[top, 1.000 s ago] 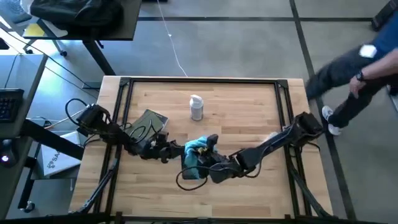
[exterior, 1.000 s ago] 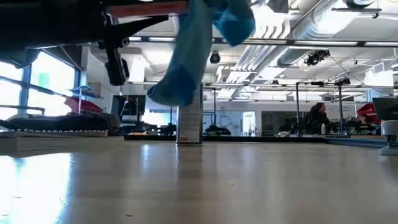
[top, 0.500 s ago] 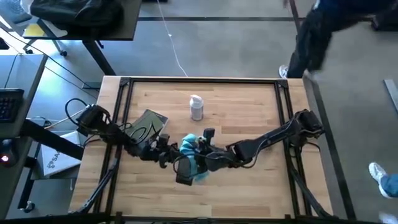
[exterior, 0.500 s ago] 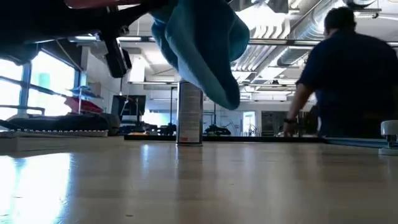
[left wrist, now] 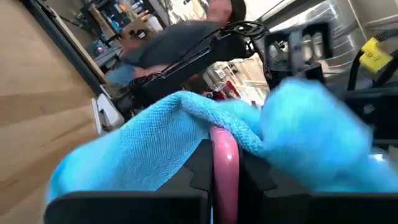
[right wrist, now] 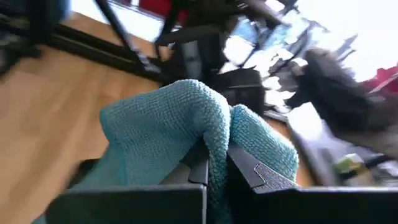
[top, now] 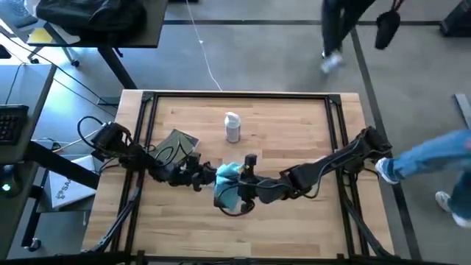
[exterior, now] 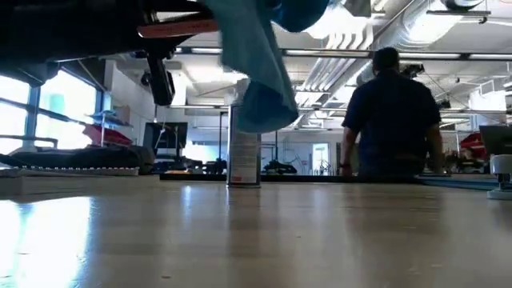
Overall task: Apply microfiber cloth
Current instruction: Wipe the cellphone with the microfiber towel
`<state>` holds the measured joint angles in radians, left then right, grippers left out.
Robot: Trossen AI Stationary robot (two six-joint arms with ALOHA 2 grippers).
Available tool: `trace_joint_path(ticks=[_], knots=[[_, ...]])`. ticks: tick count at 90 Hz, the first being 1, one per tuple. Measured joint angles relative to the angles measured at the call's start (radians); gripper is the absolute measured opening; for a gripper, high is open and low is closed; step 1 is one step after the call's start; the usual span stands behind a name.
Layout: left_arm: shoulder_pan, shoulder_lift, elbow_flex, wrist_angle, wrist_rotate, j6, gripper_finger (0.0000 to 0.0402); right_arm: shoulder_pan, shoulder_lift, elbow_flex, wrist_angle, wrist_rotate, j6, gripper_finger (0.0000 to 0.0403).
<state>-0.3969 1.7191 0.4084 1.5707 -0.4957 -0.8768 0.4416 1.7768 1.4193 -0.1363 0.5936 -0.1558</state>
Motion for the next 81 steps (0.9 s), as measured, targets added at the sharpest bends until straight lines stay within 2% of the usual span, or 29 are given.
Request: trace_joint_path(ticks=[13, 25, 47, 53, 70, 81], knots=[[-0.004, 0.0, 0.0, 0.0, 0.016, 0.032, 0.0012, 0.0, 0.023, -0.001, -0.084, -0.007, 0.075, 0.0], [-0.008, 0.0, 0.0, -0.001, -0.003, 0.071, 0.0012, 0.001, 0.012, -0.001, -0.147, 0.127, 0.093, 0.0], [-0.01, 0.0, 0.001, 0.0, 0.025, 0.076, 0.0012, 0.01, -0.074, -0.001, -0.174, 0.365, 0.001, 0.0], [-0.01, 0.0, 0.001, -0.001, 0.024, 0.075, 0.0012, 0.01, -0.094, -0.001, -0.174, 0.353, -0.001, 0.0], [-0.01, 0.0, 0.001, 0.0, 0.021, 0.041, 0.0012, 0.01, -0.094, 0.0, -0.169, 0.18, 0.018, 0.0], [-0.01, 0.0, 0.001, 0.0, 0.015, 0.015, 0.0012, 0.001, -0.057, 0.0, -0.166, 0.117, 0.075, 0.0]])
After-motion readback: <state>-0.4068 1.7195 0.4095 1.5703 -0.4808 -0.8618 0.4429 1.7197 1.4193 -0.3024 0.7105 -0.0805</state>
